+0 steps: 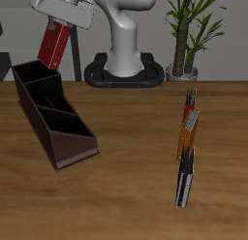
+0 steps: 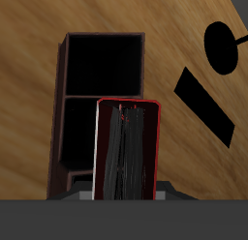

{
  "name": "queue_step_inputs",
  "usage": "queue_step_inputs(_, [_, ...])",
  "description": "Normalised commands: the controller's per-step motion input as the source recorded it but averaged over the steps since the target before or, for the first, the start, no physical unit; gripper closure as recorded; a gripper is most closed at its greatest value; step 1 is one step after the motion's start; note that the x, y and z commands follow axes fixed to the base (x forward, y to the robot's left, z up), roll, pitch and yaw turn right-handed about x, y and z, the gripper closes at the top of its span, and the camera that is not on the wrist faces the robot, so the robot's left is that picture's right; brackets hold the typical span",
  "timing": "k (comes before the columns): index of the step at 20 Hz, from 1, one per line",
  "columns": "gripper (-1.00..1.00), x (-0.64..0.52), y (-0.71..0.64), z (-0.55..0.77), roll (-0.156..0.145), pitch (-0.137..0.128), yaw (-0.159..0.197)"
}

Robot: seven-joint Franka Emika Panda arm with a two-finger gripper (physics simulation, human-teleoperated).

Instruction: Place the right red book into the right desk caddy's back compartment

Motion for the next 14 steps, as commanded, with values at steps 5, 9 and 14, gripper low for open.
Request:
queue_step_inputs(5, [1.00,0.09,0.01,-0.03,0.005,-0.011,-0.015])
queue_step_inputs(9, [1.00,0.09,-0.03,-0.04,0.000,0.000,-0.018])
queue_step_inputs(14, [1.00,0.09,0.00,-0.05,0.003,-0.003,-0.018])
